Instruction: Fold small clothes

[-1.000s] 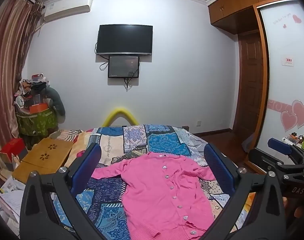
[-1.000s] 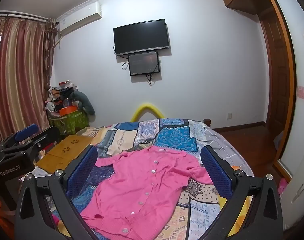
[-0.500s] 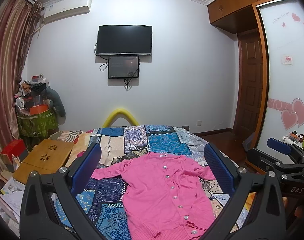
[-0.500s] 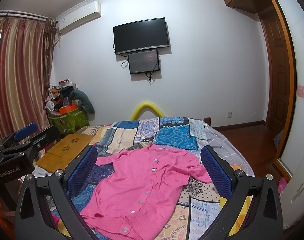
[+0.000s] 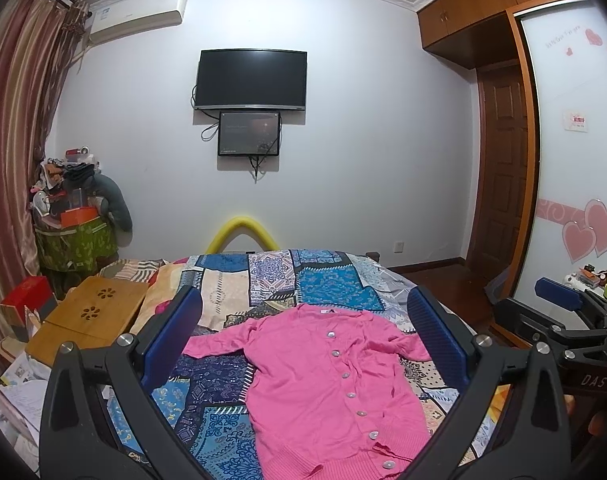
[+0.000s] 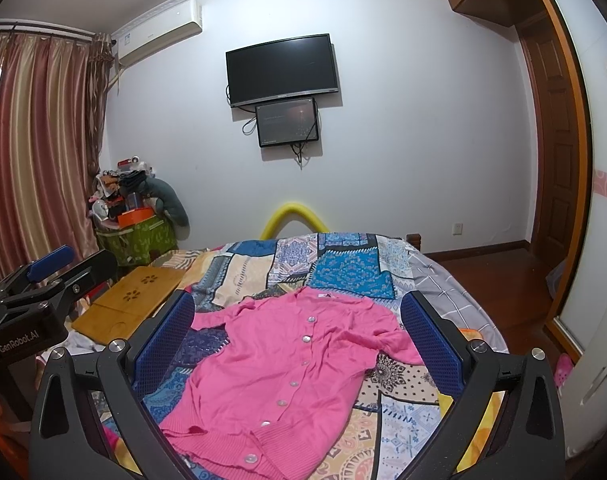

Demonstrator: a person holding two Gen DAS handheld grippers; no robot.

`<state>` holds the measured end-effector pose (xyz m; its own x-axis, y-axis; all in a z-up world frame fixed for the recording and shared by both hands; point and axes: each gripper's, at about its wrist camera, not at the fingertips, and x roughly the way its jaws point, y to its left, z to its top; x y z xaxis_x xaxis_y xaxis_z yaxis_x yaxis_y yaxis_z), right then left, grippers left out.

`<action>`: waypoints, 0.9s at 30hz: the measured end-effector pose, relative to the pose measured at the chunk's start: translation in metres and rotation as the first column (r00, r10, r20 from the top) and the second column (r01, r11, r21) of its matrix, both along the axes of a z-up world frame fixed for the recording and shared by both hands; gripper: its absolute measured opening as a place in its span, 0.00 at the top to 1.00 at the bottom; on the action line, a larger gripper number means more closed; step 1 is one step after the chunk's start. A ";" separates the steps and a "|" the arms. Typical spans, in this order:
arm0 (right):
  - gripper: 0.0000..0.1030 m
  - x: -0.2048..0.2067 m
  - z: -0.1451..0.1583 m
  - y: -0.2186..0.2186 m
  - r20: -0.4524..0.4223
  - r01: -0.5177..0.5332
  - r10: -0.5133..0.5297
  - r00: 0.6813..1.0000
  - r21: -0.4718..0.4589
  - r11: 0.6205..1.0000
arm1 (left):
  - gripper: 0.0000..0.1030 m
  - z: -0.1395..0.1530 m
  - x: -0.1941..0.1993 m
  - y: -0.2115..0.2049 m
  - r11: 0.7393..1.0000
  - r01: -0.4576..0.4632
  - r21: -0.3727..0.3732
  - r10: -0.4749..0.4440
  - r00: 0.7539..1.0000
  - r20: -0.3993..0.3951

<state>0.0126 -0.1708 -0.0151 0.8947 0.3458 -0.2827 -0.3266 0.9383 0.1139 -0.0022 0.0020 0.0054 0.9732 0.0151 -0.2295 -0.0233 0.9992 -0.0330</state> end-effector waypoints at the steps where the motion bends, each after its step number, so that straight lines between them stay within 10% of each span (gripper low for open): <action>1: 0.00 0.000 0.001 0.000 0.000 0.000 0.000 1.000 0.000 1.000 | 0.00 0.000 0.000 0.000 1.000 0.000 0.000 0.000 1.000 0.000; 27: 0.00 0.002 0.001 0.001 -0.006 0.000 0.000 1.000 -0.001 1.000 | 0.00 -0.004 0.001 0.003 1.000 -0.010 -0.010 0.010 1.000 -0.006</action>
